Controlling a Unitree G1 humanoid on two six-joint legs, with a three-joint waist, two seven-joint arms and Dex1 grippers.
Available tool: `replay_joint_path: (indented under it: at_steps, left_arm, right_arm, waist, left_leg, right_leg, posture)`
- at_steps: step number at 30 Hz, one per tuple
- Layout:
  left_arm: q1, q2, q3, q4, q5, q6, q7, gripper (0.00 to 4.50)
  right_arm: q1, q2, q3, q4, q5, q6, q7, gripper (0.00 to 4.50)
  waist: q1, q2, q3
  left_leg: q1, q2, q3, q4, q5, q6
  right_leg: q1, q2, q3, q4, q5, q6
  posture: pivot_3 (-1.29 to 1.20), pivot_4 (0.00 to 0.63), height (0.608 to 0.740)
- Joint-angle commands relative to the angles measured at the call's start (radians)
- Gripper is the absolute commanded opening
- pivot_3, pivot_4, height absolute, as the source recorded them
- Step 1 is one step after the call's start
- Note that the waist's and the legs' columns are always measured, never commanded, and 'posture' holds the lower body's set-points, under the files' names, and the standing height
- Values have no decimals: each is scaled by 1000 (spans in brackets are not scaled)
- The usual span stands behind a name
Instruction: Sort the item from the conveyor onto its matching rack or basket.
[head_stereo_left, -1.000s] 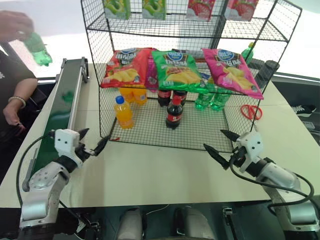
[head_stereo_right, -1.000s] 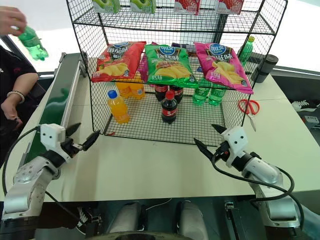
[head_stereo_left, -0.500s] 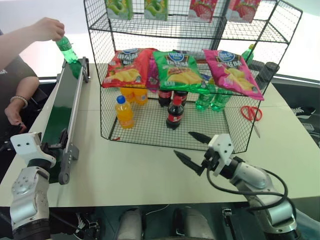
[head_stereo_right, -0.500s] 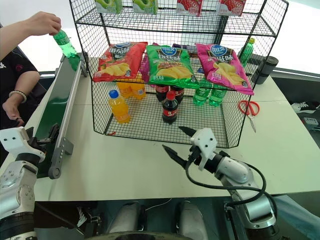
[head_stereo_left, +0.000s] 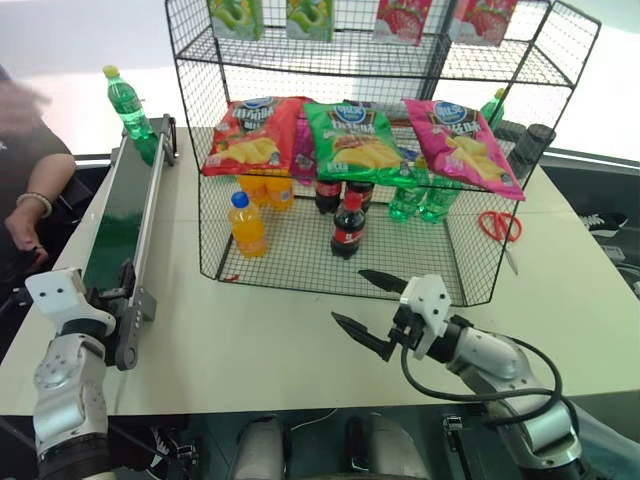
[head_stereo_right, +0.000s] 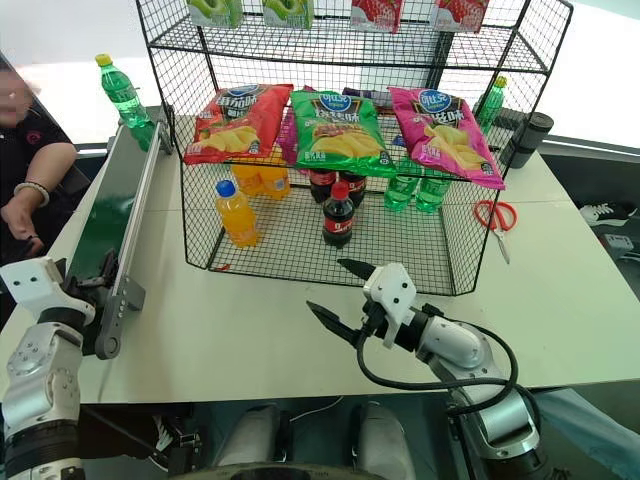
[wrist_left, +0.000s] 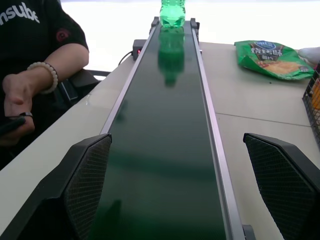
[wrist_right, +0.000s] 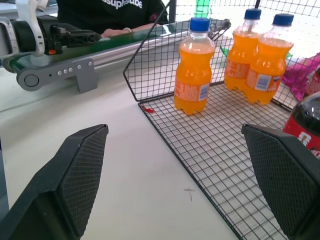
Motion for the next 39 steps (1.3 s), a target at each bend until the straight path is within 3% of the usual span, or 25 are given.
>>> replay_joint_path:
  at_steps: [1, 39]
  left_arm:
    - [-7, -1, 10, -11, 19, -39, 23, 4500]
    - [-7, -12, 15, 26, 24, -77, 70, 4500]
  right_arm:
    - [-11, 6, 0, -16, 4, -5, -2, 4453]
    - [-20, 9, 6, -9, 13, 5, 10, 4453]
  waist:
    - [0, 0, 0]
    - [0, 0, 0]
  left_leg:
    - [0, 0, 0, 0, 0, 0]
    - [0, 0, 0, 0, 0, 0]
  right_leg:
    - [0, 0, 0, 0, 0, 0]
    - [0, -2, 0, 0, 0, 0]
  posture:
    - [0, 150, 735]
    - [0, 150, 735]
